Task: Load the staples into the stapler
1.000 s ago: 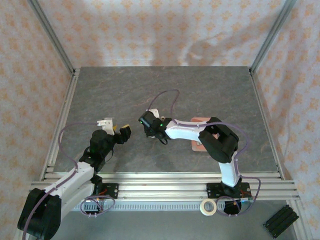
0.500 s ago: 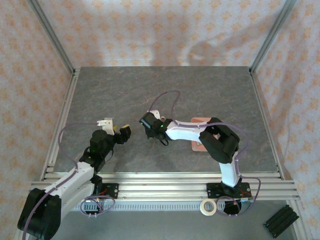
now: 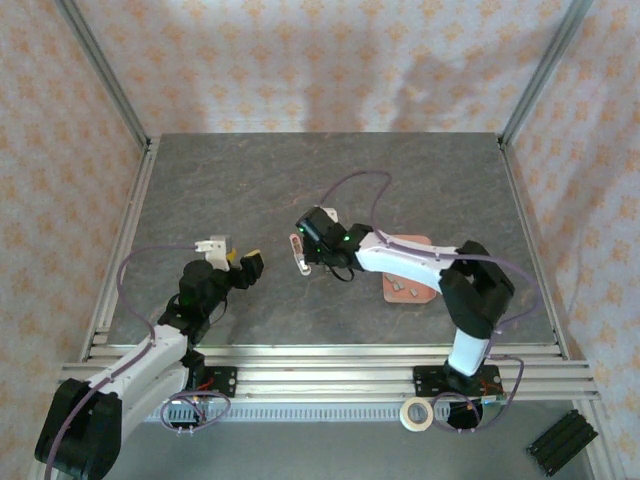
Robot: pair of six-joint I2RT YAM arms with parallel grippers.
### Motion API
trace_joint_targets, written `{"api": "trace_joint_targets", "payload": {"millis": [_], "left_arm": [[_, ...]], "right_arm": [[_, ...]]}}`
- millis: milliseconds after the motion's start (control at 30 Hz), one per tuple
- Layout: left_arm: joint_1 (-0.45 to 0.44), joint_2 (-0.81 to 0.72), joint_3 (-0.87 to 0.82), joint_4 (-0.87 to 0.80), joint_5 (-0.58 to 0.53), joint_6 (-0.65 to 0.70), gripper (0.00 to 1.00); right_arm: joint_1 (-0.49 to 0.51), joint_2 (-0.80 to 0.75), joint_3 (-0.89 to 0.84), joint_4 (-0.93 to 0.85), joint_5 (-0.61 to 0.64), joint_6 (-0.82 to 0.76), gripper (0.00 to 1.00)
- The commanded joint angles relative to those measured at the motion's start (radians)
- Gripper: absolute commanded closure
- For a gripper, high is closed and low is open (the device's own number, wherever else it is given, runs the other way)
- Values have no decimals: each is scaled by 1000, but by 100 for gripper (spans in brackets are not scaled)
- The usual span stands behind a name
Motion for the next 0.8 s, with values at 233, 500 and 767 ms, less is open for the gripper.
{"api": "trace_joint_targets", "payload": {"millis": [233, 500, 767], "left_arm": [[-4, -36, -23, 19, 91, -6, 25], [-4, -41, -4, -5, 76, 14, 26], [-29, 11, 18, -3, 97, 57, 26]], "right_arm": [[21, -36, -162, -220, -105, 169, 86], [22, 8, -180, -257, -98, 178, 86], [21, -32, -152, -320, -92, 180, 69]]}}
